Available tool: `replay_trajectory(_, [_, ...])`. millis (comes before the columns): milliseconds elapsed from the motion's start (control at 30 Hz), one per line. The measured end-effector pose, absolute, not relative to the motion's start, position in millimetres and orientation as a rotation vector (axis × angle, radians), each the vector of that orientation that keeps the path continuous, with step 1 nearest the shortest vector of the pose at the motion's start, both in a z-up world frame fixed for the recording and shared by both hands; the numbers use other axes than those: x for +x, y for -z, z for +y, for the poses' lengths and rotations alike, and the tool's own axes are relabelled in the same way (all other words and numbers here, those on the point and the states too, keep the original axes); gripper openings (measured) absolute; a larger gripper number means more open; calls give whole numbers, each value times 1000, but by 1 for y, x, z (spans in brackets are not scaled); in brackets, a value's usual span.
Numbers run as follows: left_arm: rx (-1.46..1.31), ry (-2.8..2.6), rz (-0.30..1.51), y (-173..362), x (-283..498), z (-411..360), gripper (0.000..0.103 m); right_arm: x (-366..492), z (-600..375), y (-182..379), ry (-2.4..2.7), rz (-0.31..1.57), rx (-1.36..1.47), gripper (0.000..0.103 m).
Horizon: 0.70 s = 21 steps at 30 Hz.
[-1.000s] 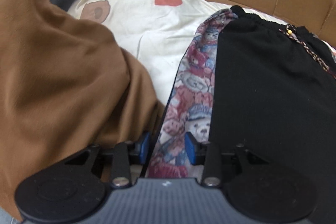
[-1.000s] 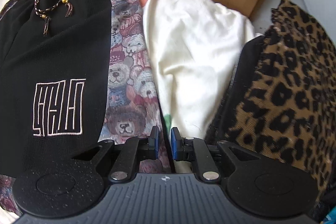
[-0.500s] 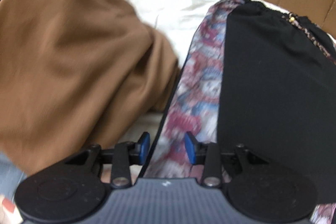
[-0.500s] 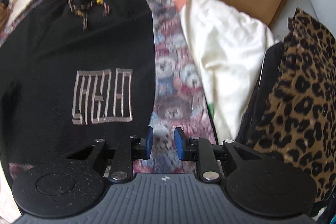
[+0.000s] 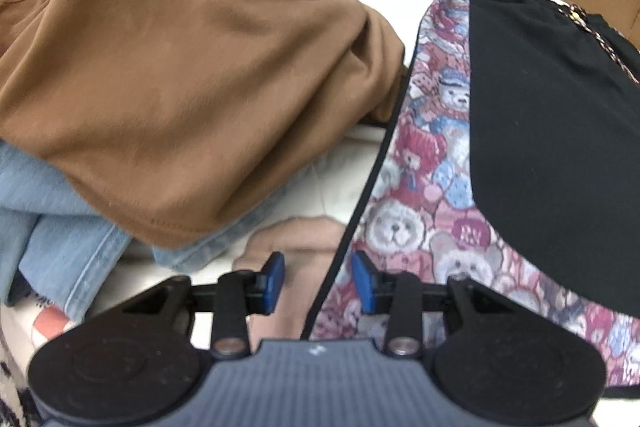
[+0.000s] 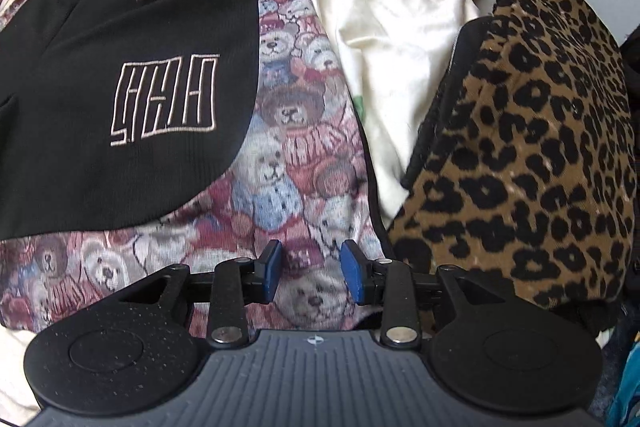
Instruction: Fold clothes
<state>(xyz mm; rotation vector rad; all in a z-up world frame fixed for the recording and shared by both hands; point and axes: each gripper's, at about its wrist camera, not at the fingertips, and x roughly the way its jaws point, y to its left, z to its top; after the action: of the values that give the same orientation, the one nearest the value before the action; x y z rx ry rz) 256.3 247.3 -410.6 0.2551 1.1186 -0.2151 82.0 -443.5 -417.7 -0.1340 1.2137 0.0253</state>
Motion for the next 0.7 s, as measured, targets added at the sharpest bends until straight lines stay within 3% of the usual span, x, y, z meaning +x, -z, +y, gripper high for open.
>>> replay_trajectory(433, [198, 211, 1144, 419, 237, 262, 34, 65, -448, 412, -5, 1232, -129, 38])
replay_trajectory(700, [190, 239, 1128, 422, 238, 263, 25, 75, -433, 385, -36, 1135, -120, 38])
